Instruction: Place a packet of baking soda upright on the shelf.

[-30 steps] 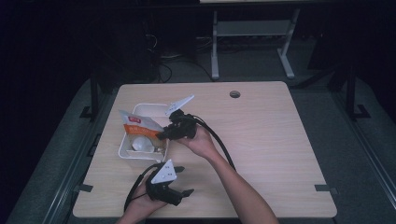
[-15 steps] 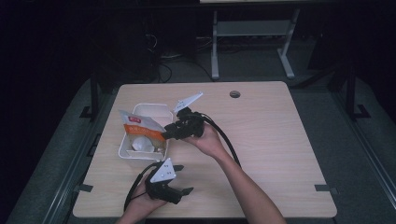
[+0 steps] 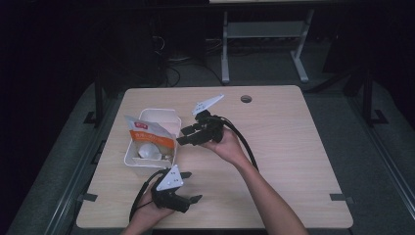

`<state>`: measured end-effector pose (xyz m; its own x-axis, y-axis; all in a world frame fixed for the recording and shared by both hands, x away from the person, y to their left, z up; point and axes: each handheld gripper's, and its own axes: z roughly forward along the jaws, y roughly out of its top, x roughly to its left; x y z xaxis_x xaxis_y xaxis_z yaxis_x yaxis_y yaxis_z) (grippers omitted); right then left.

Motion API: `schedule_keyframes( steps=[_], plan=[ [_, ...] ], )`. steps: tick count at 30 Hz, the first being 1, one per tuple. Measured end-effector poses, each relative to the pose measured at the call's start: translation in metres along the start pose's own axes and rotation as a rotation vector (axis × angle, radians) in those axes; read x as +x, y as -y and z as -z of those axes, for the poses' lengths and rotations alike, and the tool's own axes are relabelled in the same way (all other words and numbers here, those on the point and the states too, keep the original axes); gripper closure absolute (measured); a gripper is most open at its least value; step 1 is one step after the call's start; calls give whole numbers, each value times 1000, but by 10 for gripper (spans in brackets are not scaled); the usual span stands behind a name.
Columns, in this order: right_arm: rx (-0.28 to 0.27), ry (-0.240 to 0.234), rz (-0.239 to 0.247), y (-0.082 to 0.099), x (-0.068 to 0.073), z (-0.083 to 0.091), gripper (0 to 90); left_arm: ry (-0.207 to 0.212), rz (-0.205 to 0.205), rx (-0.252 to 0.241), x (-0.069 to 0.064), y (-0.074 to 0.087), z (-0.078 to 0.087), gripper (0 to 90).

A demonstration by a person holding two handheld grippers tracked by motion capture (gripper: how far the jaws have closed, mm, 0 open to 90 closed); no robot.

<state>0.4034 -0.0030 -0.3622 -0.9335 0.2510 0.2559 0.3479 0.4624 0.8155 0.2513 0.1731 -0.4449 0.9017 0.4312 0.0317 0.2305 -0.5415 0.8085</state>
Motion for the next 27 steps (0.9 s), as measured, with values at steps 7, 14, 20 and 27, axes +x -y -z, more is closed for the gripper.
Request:
schedule_keyframes(
  steps=[7, 14, 20, 27],
  plan=[
    [-10, 7, 0, 3, 0, 10, 484, -1, 5, 0, 1, 0, 0, 191],
    [-2, 29, -8, 8, -3, 21, 458, -3, 13, 0, 2, 1, 1, 191],
    [-6, 38, -25, 15, -6, 32, 436, -6, 15, -1, 2, 1, 1, 191],
    [-7, 61, -41, 24, -9, 46, 424, -8, 15, -1, 2, 0, 0, 191]
  ],
)
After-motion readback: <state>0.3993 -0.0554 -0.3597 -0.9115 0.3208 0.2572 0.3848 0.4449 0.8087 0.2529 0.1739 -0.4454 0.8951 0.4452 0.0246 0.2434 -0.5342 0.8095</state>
